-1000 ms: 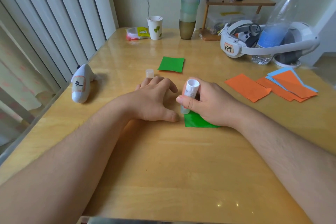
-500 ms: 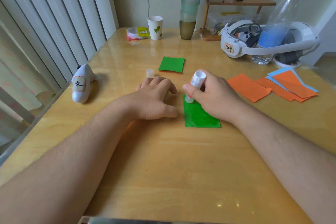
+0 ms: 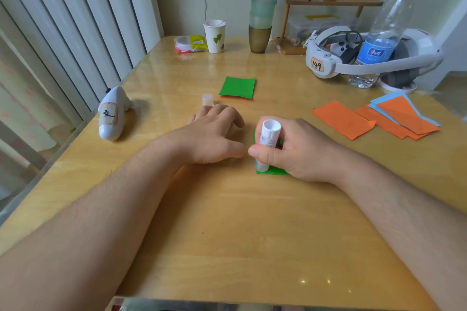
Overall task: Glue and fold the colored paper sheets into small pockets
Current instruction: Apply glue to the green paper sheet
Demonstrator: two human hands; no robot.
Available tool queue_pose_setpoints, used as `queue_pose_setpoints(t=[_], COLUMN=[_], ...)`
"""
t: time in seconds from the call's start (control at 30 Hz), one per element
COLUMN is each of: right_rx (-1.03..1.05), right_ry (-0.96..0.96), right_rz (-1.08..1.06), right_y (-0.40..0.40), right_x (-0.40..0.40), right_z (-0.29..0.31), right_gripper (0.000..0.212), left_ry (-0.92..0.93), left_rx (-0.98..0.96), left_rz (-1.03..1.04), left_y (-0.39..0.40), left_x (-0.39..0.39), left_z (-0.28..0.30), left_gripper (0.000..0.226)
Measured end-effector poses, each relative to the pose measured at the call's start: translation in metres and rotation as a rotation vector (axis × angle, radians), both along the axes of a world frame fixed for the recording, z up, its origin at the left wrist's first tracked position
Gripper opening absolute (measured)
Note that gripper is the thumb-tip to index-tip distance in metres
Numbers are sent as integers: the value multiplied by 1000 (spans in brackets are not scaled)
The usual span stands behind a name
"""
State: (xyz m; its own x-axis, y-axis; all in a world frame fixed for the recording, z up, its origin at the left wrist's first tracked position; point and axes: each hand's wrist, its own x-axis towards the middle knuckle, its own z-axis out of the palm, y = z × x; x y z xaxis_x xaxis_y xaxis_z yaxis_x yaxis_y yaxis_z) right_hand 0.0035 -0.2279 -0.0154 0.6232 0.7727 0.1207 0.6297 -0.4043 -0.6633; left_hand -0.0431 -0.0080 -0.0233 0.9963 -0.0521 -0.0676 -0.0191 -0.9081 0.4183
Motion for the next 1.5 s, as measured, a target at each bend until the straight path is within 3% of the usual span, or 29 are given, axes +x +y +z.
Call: queue_pose_setpoints(t=[0.13, 0.27, 0.4, 0.5, 0.77, 0.93, 1.1, 1.27, 1.43, 1.5], right_rx=[16, 273, 162, 81, 61, 175, 87, 96, 336, 319], right_ry=[45, 102, -30, -50, -12, 52, -38, 32, 131, 103], right_rz=[27, -113, -156, -101, 15, -55, -67, 24, -54, -91], right_y=[2, -1, -5, -3, 1, -1, -6, 2, -1, -4], right_x=[-3, 9, 12, 8, -2, 3, 6, -3, 4, 7], right_z=[0, 1, -3, -5, -3, 0, -2, -5, 2, 2], right_gripper=[35, 37, 31, 21, 21, 31, 24, 23, 27, 27], left_ry=[-10, 2, -1, -5, -6, 0, -4, -7, 2, 3], left_rx=[7, -2, 13, 19, 26, 13, 13, 24, 8, 10], left_rz=[-5, -7, -3, -2, -9, -7, -7, -6, -10, -12], left_y=[0, 0, -1, -2, -1, 0, -1, -1, 0, 0], left_x=[0, 0, 0, 0, 0, 0, 0, -1, -1, 0], left_z=[-1, 0, 1, 1, 0, 0, 0, 0, 1, 1], left_gripper=[52, 53, 53, 53, 51, 50, 52, 53, 52, 53])
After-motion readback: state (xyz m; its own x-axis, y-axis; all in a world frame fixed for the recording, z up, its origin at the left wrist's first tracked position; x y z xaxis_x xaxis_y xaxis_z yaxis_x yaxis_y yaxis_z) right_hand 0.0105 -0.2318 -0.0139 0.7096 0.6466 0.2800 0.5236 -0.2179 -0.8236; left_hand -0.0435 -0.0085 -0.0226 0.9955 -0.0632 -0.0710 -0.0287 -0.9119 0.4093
